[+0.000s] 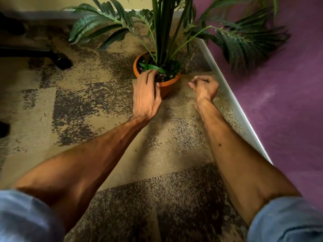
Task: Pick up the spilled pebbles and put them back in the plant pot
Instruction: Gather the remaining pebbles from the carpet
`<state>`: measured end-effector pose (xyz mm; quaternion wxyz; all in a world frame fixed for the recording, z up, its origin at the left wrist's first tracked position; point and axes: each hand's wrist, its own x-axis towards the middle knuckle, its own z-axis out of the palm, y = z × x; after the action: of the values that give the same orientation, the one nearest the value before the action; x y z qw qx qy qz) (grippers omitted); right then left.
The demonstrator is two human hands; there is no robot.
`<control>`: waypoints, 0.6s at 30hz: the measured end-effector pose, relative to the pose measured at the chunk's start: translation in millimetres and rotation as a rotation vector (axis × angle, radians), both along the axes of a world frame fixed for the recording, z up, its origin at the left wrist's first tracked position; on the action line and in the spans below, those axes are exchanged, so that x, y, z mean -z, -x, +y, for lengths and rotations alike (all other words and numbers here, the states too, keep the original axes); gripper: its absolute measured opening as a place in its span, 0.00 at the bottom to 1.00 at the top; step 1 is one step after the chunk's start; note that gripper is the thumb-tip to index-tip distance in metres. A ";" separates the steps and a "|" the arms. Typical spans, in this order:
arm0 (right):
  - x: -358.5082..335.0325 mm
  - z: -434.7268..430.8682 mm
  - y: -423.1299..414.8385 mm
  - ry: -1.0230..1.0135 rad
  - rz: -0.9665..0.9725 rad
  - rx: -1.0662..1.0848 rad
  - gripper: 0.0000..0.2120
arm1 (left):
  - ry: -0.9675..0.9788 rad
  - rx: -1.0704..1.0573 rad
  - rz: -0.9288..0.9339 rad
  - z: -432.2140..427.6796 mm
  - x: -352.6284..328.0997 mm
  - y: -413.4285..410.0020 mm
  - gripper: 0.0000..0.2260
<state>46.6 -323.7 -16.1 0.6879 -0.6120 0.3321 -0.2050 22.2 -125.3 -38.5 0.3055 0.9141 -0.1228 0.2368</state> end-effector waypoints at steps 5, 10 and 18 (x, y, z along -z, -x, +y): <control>34.4 -48.5 79.0 -0.064 0.135 0.133 0.07 | -0.106 0.174 0.082 -38.0 31.1 66.1 0.23; 71.9 -82.5 174.0 0.258 0.379 0.208 0.08 | -0.321 0.432 0.326 -86.9 71.3 139.0 0.22; 107.9 -122.6 306.3 0.515 0.820 0.376 0.09 | -0.442 0.597 0.584 -154.3 95.7 179.3 0.30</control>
<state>-259.8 -446.2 -124.1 0.2796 -0.7211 0.6174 -0.1437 -157.1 -279.6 -134.1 0.1803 0.9102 -0.3368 -0.1601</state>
